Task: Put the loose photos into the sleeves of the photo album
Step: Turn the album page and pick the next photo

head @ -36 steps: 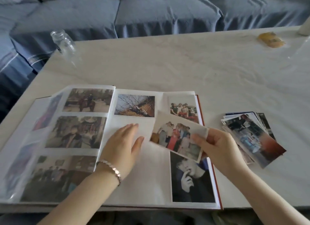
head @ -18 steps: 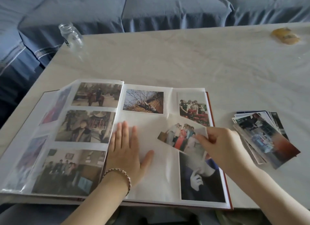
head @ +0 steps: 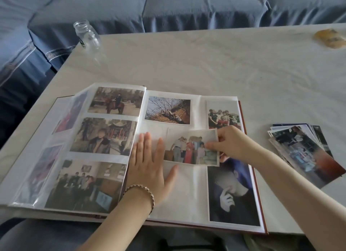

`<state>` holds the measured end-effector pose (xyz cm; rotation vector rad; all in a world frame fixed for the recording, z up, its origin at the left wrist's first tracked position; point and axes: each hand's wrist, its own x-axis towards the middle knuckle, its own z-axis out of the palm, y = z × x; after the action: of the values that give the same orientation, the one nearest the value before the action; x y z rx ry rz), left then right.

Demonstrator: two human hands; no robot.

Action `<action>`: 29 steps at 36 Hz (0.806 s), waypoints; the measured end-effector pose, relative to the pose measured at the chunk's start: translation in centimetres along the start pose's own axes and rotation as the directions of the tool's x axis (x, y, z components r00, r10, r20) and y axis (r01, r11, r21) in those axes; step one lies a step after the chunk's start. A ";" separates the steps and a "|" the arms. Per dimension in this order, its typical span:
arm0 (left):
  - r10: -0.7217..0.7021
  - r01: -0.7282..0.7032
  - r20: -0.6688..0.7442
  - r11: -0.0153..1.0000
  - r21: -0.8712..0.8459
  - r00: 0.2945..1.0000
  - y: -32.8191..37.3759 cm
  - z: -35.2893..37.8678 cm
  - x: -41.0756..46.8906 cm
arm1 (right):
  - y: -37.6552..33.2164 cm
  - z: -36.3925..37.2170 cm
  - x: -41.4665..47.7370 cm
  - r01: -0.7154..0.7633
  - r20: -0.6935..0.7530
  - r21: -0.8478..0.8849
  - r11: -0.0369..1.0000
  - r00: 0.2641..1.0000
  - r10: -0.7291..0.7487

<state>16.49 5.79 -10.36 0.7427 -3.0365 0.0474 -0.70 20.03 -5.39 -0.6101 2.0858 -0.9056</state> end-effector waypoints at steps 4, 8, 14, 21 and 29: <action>-0.003 0.003 0.014 1.000 0.002 1.000 0.1 -0.1 0.1 | -1.0 0.6 0.7 0.004 0.052 0.029 1.000 0.999 -0.006; -0.012 0.013 0.058 1.000 -0.010 0.998 0.2 -0.4 0.1 | -1.1 0.0 0.7 -0.082 0.059 0.112 0.990 0.995 0.075; -0.015 0.015 0.104 1.000 0.002 0.994 0.2 -0.8 0.1 | -0.1 -0.4 0.3 -0.094 -0.037 0.168 0.981 0.994 0.101; 0.178 -0.176 -0.061 0.984 0.024 0.982 -1.3 -3.3 2.9 | 0.6 0.2 0.4 -0.053 -0.112 0.223 0.973 0.990 0.080; 0.092 -0.085 0.080 0.993 -0.087 0.993 -7.2 -4.6 8.5 | 0.4 0.8 0.6 -0.038 -0.164 0.203 0.979 0.984 0.072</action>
<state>12.33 -4.35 -5.38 0.6191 -3.1268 -0.1121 -0.44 19.60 -6.33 -0.3787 2.1166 -1.1521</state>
